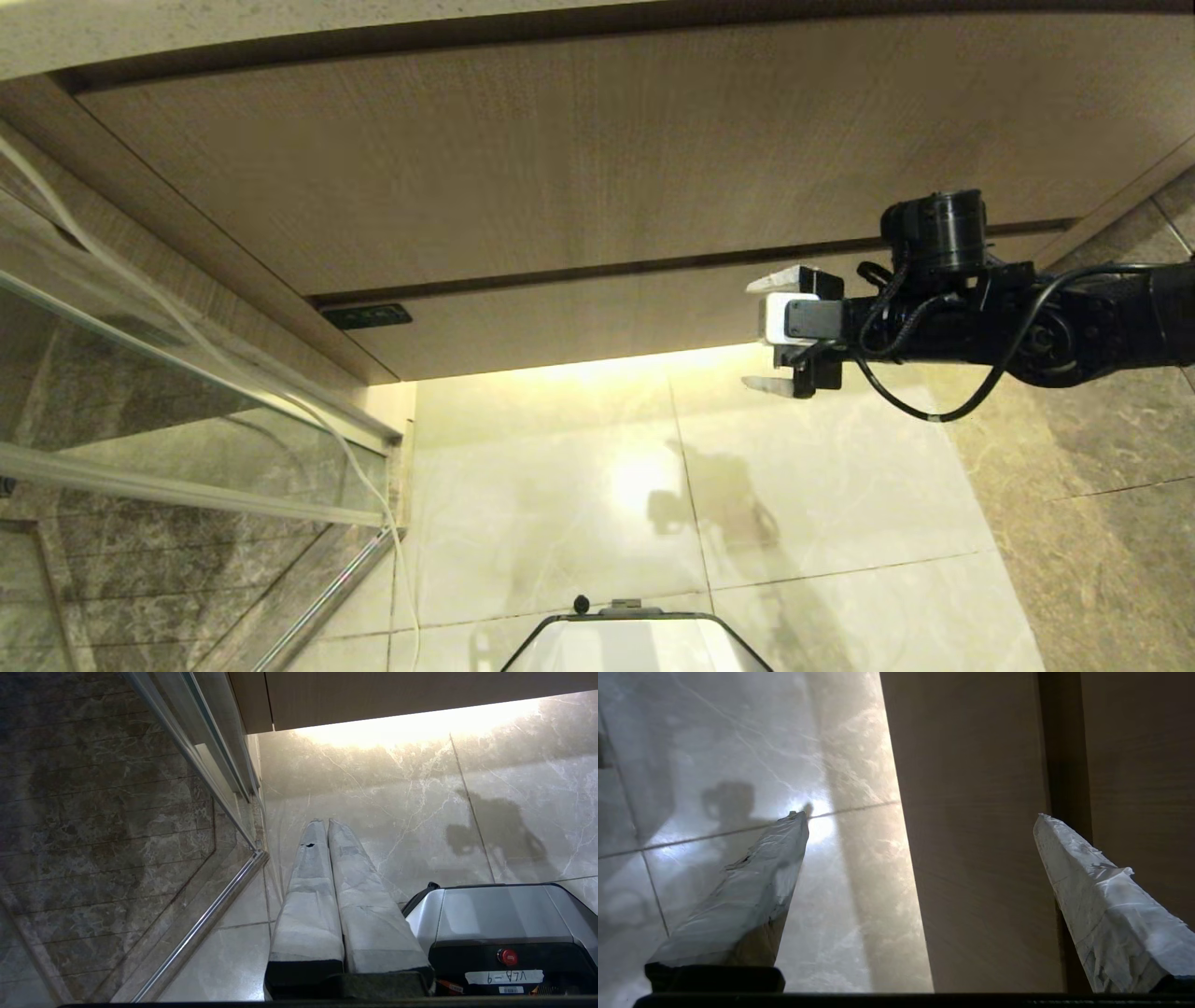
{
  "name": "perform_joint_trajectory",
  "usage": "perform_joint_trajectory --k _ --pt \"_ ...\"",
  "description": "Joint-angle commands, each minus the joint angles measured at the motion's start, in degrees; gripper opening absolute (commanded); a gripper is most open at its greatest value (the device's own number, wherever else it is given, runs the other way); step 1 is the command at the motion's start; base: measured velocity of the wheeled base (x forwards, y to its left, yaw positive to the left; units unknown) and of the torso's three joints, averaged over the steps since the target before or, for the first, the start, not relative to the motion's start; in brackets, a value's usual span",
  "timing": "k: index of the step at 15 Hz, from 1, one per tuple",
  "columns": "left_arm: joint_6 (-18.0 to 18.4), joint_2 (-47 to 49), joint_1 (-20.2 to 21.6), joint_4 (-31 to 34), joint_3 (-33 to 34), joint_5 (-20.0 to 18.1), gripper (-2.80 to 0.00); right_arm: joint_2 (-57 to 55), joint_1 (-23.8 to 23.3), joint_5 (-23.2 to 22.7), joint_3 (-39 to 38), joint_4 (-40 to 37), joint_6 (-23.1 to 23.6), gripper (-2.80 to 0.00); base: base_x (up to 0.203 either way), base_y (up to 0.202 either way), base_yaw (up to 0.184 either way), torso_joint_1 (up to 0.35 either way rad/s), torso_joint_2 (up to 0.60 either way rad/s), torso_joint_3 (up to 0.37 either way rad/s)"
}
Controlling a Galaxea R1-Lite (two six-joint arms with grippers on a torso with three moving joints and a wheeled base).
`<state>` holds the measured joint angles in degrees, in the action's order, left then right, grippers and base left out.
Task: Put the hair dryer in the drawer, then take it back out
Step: Pull open the drawer
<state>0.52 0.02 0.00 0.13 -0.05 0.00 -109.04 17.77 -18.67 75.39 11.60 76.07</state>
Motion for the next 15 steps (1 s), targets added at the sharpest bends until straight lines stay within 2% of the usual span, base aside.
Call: perform_joint_trajectory --k 1,2,4,9,15 --pt "0.0 0.0 0.0 0.0 0.0 0.0 -2.8 -2.3 -0.3 2.1 2.3 -0.2 0.5 0.0 0.0 0.0 0.0 0.0 0.0 0.0" --pt "0.0 0.0 0.0 0.0 0.0 0.0 -2.8 -3.0 -0.3 4.5 3.9 -0.3 0.3 0.0 0.0 0.0 0.0 0.0 0.0 0.0" --pt "0.0 0.0 0.0 0.0 0.0 0.0 -2.8 -4.3 -0.4 6.4 5.8 -0.5 0.0 0.0 0.0 0.0 0.0 0.0 0.0 0.0" --pt "0.0 0.0 0.0 0.0 0.0 0.0 -2.8 -6.4 -1.3 8.3 7.4 1.0 -1.6 0.0 0.0 0.0 0.0 0.0 0.0 0.0" --pt "0.0 0.0 0.0 0.0 0.0 0.0 -2.8 -11.9 -1.8 8.8 13.5 1.8 -3.5 0.0 0.0 0.0 0.0 0.0 0.0 0.0"
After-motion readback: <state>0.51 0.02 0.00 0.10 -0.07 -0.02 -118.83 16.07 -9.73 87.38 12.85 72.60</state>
